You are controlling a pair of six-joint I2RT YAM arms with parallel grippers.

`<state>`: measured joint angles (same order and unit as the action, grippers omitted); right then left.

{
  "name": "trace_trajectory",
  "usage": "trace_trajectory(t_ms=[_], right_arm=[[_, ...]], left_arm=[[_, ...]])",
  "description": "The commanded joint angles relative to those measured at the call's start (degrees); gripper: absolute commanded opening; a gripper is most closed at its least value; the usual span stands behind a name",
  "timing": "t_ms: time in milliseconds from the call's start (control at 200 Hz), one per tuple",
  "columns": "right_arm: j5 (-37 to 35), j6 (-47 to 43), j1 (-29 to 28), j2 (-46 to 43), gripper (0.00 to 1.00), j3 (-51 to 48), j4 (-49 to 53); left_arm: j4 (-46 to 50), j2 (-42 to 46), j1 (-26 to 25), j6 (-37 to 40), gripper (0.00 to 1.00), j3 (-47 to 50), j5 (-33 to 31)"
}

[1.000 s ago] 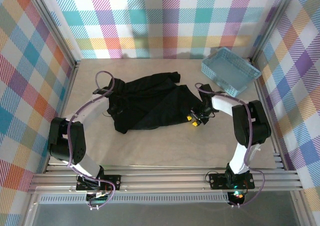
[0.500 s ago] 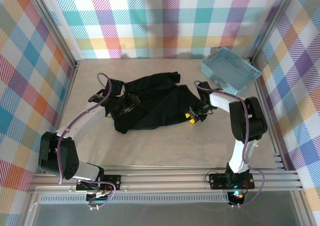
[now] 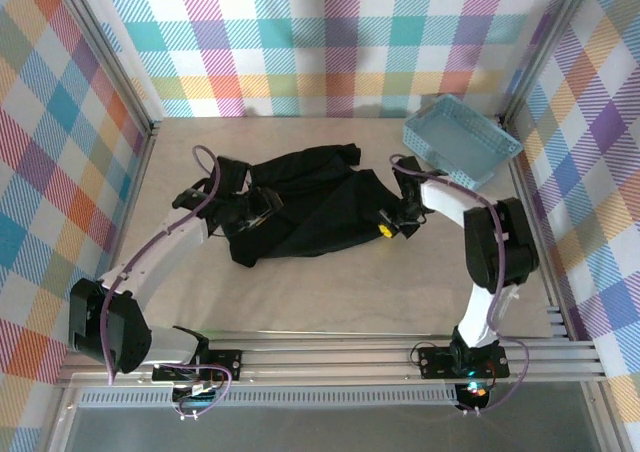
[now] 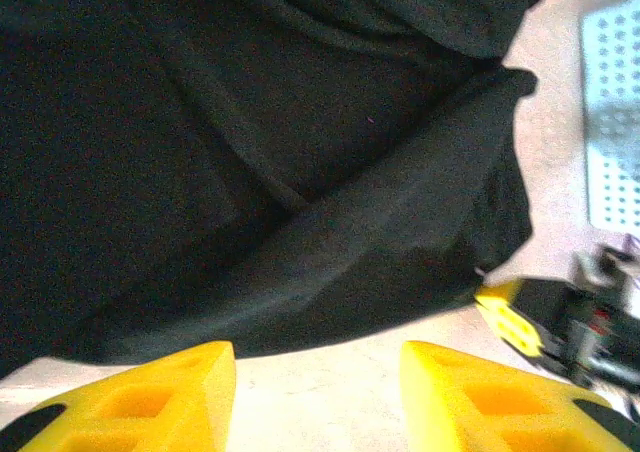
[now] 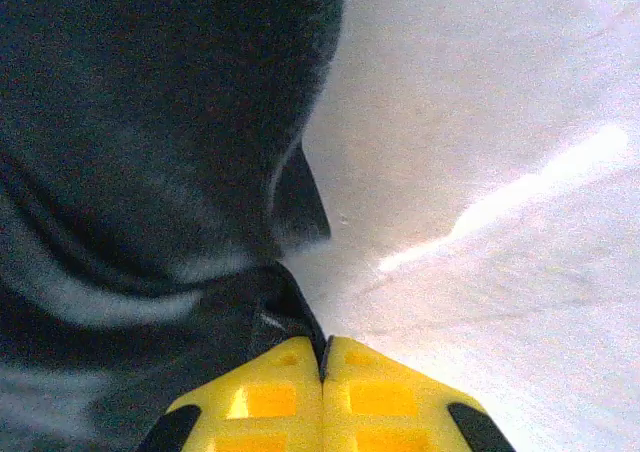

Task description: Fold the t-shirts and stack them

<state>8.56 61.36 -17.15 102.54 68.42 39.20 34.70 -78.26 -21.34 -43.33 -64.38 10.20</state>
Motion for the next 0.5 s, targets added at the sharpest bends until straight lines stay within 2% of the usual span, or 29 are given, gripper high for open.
trace_trajectory(t_ms=[0,180,290,495], right_arm=[[-5.2,-3.2,3.9,-6.1,0.00,-3.9,6.6],[-1.8,-6.8,6.8,-9.0,0.00,-10.6,7.0],[-1.0,-6.5,6.8,-9.7,0.00,-13.7,5.4],[-1.0,-7.3,6.8,-9.1,0.00,-14.2,4.1]], left_arm=[[10.6,-5.1,-0.3,-0.2,0.46,-5.8,-8.6],[16.5,-17.9,-2.3,1.1,0.44,-13.4,-11.8],[21.3,-26.3,-6.3,-0.1,0.43,-20.4,-14.2],[28.0,-39.1,-13.1,-2.2,0.44,-34.4,-22.6]])
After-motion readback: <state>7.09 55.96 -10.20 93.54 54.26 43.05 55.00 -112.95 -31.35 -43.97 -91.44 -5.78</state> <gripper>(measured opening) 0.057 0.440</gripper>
